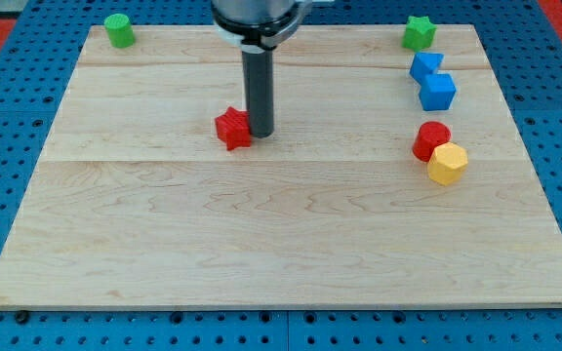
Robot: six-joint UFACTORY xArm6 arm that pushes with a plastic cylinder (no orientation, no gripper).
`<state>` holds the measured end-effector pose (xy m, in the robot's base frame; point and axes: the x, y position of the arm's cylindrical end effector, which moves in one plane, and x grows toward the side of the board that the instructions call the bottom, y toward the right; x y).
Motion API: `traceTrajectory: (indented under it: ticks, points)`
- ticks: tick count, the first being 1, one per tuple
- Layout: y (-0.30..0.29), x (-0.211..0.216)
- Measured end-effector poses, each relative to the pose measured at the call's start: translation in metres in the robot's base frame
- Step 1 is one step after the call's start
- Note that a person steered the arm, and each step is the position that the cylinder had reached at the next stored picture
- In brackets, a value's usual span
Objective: Move the red star at the center left of the board
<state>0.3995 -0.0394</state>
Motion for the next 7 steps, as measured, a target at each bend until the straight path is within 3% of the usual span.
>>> traceTrajectory:
  ticks: [4, 5, 6, 7]
  points:
    - [-0.162, 0.0]
    - [-0.18, 0.0]
    - [-0.145, 0.005]
    - [-0.07, -0.007]
